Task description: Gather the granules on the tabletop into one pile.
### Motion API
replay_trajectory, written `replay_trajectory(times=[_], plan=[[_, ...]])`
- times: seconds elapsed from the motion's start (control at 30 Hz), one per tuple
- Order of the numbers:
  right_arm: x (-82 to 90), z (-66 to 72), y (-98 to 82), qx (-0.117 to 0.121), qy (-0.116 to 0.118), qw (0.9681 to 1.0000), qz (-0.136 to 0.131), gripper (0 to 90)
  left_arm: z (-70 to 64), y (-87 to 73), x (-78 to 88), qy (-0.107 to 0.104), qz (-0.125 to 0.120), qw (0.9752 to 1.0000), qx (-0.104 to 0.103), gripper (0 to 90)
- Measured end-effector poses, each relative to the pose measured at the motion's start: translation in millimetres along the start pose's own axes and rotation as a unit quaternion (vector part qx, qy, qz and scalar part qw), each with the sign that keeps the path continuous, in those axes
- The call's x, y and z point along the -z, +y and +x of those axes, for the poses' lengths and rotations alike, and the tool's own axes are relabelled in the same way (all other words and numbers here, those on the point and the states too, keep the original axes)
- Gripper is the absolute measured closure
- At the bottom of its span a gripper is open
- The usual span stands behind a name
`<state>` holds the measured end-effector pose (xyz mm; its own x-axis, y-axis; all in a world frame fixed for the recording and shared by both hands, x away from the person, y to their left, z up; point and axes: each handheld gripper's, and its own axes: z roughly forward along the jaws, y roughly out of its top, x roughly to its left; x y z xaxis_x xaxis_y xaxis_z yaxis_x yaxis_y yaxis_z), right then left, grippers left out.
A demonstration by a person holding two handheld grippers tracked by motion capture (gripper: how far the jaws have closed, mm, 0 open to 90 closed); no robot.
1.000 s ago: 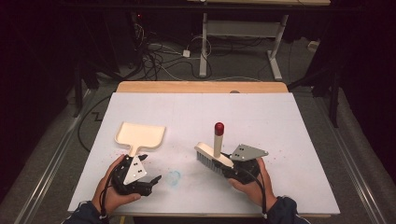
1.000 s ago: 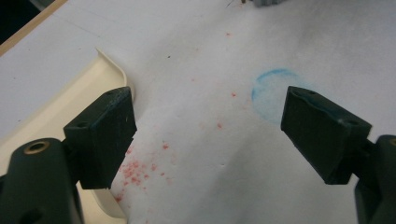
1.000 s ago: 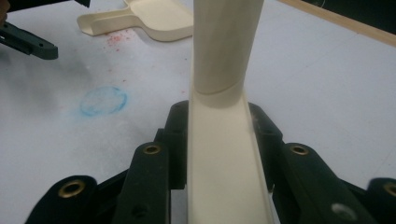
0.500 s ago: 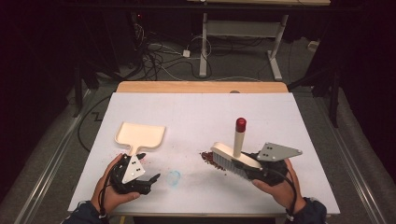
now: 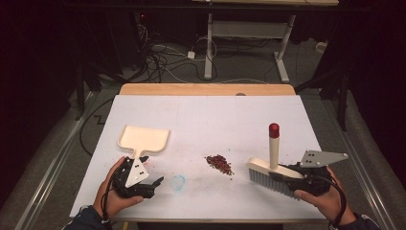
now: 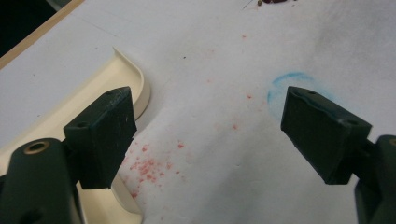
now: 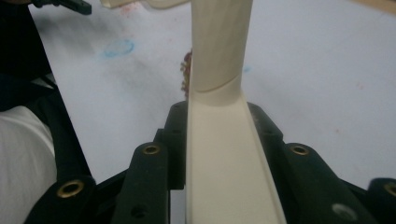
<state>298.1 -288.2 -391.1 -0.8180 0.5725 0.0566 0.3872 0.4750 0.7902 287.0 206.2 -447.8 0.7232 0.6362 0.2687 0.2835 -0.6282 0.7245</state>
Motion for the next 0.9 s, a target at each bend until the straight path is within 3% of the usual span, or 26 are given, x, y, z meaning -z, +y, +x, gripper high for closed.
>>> replay_trajectory(times=[0.2,0.3,0.4,0.57,0.63,0.7,0.77,0.83,0.9], plan=[[-15.7,-28.3,-0.1,-0.050,-0.004,0.9971,0.057,66.3,1.0,-0.2,-0.1,0.000,-0.003,1.0000,0.003,17.3],[-22.0,-46.9,4.3,-0.067,-0.004,0.9952,0.071,65.3,0.7,-0.4,-0.7,-0.002,-0.003,1.0000,0.004,17.3],[-29.7,-63.7,11.4,-0.082,0.011,0.9930,0.084,63.1,-0.1,-0.5,-2.2,-0.005,0.002,1.0000,0.001,17.3],[-49.9,-80.5,22.4,-0.072,0.007,0.9907,0.116,58.7,-0.6,-0.9,-3.0,-0.006,0.004,1.0000,0.001,17.3],[-56.3,-86.0,25.6,-0.075,0.011,0.9901,0.118,57.5,-0.7,-1.3,-3.1,-0.006,0.005,1.0000,0.001,17.3],[-56.3,-92.0,28.4,-0.083,0.014,0.9912,0.102,56.0,-1.1,-1.7,-3.5,-0.007,0.008,0.9999,0.000,17.3],[-54.4,-97.9,30.4,-0.086,-0.008,0.9924,0.087,52.2,-1.6,-2.2,-4.3,-0.009,0.010,0.9999,0.000,17.3],[-54.3,-104.3,31.0,-0.083,-0.030,0.9915,0.095,50.2,-2.3,-2.3,-5.0,-0.011,0.010,0.9999,-0.002,17.3],[-54.5,-112.4,28.6,-0.099,-0.035,0.9896,0.098,50.4,-2.8,-2.0,-5.4,-0.013,0.013,0.9998,-0.003,17.3]])
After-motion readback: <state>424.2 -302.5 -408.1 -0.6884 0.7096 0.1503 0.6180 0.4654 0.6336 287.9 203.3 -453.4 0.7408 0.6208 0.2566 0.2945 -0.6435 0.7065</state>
